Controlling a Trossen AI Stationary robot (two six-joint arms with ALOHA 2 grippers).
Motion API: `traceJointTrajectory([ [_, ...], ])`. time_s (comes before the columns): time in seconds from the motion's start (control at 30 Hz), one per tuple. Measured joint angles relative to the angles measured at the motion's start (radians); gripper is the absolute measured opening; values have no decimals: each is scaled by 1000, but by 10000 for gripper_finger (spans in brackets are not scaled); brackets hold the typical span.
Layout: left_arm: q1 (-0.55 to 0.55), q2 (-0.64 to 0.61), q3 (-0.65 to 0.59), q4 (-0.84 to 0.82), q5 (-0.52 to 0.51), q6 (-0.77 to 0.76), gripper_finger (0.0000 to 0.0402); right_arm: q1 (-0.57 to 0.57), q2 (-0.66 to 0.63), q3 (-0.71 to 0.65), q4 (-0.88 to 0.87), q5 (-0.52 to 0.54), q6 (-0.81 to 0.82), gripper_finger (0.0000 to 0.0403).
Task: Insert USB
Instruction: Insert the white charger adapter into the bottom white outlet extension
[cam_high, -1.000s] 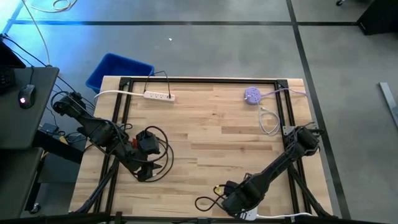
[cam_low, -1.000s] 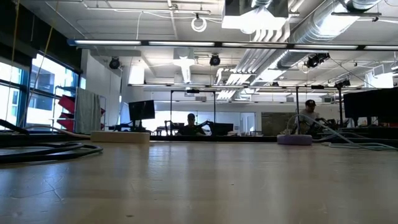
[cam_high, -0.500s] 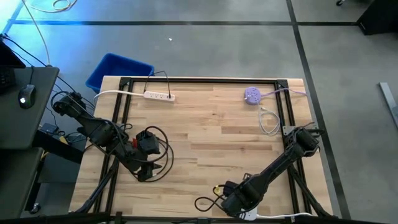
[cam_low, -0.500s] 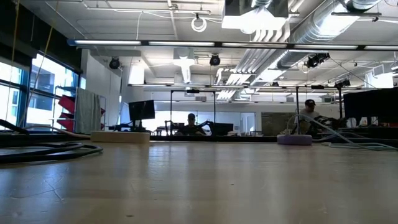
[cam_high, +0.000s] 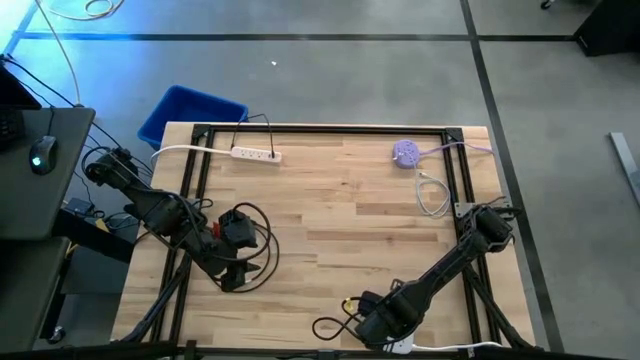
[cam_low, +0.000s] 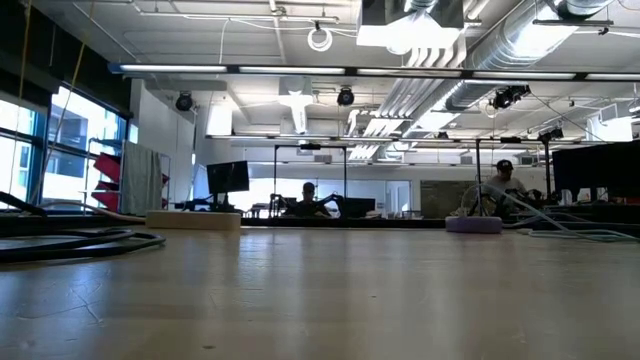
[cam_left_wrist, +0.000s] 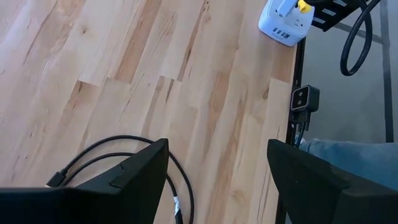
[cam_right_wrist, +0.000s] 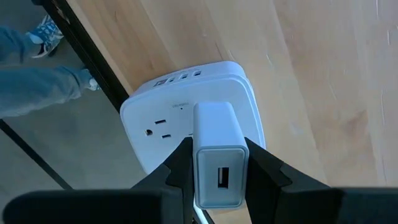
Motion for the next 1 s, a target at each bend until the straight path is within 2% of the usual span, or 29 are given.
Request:
traceJointTrajectory([
  [0.27, 0, 0, 0, 0, 0, 0, 249, -1, 3, -2, -52, 8, 6, 75],
  [1.0, 0, 0, 0, 0, -4, 1, 249, 17, 36, 0, -54, 20, 44, 75],
])
